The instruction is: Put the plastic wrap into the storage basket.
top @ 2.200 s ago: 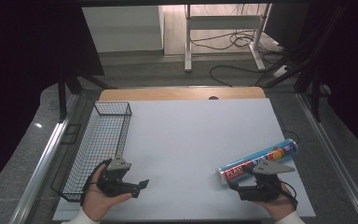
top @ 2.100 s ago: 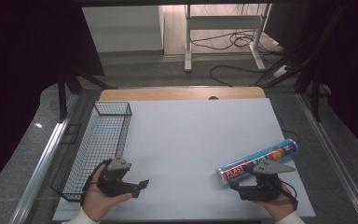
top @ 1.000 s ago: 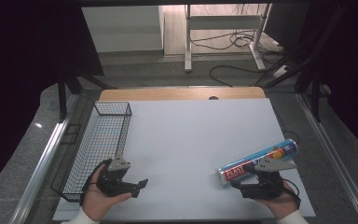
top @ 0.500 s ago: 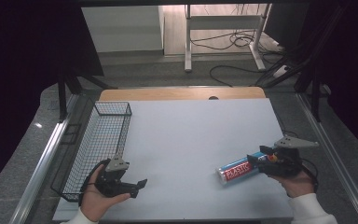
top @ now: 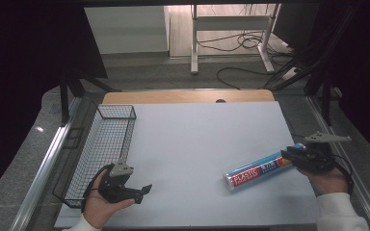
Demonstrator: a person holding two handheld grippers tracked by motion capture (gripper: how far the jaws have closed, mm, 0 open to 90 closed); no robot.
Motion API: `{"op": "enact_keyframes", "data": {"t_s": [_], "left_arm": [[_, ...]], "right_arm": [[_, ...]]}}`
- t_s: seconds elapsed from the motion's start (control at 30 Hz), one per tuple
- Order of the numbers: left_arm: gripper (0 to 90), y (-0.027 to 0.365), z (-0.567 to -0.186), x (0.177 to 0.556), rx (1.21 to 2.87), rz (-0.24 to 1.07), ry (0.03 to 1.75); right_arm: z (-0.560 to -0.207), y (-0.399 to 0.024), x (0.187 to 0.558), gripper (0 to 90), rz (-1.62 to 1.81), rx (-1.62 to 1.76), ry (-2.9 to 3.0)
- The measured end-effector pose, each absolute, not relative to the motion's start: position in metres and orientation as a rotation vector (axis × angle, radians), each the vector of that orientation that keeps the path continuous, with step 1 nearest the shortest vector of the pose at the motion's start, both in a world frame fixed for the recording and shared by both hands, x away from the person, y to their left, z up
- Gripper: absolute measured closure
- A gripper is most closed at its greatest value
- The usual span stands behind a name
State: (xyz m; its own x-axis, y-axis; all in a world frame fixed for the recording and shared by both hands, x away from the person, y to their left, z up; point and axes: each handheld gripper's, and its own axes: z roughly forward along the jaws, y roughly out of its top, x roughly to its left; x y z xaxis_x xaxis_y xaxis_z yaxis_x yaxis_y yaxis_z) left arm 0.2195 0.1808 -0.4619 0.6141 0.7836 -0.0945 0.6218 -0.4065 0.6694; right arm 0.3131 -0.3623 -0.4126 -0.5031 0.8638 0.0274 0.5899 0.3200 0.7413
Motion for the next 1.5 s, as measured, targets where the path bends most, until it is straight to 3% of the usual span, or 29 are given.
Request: {"op": "enact_keyframes", "data": {"t_s": [0.07, 0.2, 0.8, 1.5], "left_arm": [[12.5, 0.181, -0.462, 0.22, 2.157, 0.307, 1.101], [12.5, 0.181, -0.462, 0.22, 2.164, 0.311, 1.104], [12.5, 0.182, -0.463, 0.22, 2.166, 0.313, 1.107], [12.5, 0.181, -0.464, 0.221, 2.178, 0.312, 1.106]], "right_arm": [[-0.412, -0.376, 0.319, 80.2, 0.925, 1.325, 2.19], [-0.415, -0.389, 0.326, 89.3, 0.816, 1.337, 2.168], [-0.461, -0.447, 0.381, 89.5, 0.599, 1.56, 2.062], [-0.471, -0.445, 0.374, 89.8, 0.624, 1.473, 2.196]]}}
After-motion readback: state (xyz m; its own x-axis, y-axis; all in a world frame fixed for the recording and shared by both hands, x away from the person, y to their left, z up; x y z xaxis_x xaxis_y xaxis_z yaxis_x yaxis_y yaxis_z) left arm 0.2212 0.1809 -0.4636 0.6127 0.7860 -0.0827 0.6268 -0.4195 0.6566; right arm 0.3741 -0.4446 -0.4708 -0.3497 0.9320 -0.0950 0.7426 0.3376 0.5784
